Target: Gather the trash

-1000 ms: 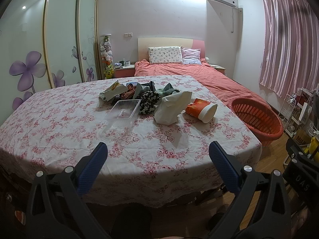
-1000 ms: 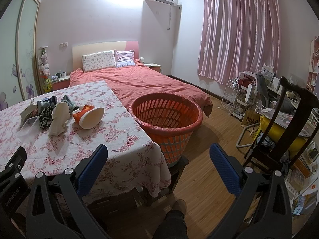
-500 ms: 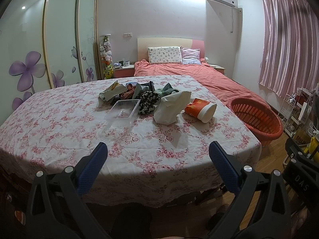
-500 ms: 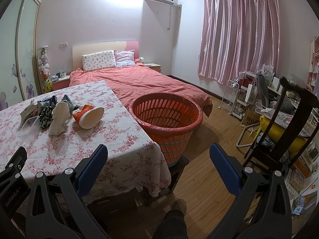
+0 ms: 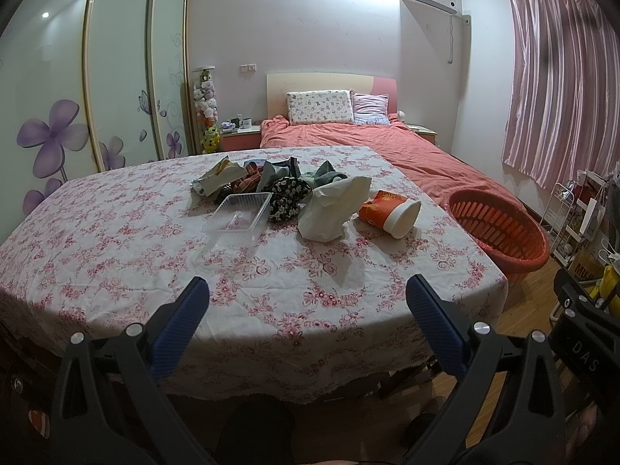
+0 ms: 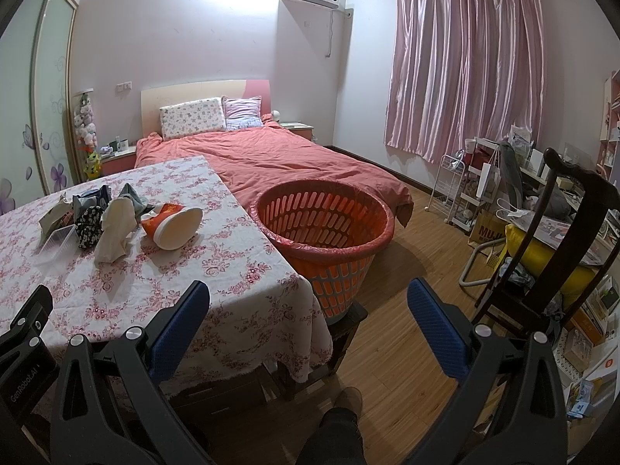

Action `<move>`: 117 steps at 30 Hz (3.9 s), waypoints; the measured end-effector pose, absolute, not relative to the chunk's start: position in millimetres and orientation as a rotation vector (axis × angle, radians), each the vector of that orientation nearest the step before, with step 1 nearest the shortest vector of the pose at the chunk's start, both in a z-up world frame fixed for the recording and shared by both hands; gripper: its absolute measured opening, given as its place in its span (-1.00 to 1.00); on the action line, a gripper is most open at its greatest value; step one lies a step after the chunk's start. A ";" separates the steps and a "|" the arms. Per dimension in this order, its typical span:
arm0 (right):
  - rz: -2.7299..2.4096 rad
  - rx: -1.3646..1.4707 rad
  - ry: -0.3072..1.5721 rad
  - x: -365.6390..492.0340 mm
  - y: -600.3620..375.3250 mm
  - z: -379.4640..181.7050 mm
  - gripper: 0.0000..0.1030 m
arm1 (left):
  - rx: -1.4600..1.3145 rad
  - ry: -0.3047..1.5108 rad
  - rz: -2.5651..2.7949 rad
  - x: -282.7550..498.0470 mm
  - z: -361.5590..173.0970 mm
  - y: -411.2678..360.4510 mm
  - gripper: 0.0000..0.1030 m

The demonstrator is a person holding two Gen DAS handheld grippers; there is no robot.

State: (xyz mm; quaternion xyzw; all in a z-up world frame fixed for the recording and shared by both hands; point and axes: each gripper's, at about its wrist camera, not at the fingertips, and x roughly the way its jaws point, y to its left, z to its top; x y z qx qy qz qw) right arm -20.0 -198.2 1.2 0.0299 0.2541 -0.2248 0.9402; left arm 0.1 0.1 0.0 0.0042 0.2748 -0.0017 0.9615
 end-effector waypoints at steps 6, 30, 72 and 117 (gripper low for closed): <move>-0.458 0.061 0.519 -19.9 -198.1 0.8 0.96 | 0.008 0.557 -0.003 0.1 -0.1 0.1 0.93; -0.459 0.061 0.520 -20.2 -199.0 -0.4 0.96 | 0.008 0.557 -0.003 0.1 -0.1 0.1 0.93; -0.040 0.262 0.667 136.4 -170.3 -40.6 0.34 | -0.070 0.747 0.095 165.0 -47.4 111.8 0.93; 0.107 0.313 0.652 159.1 -178.3 -35.2 -0.93 | -0.138 0.752 -0.089 193.0 -30.9 104.1 0.42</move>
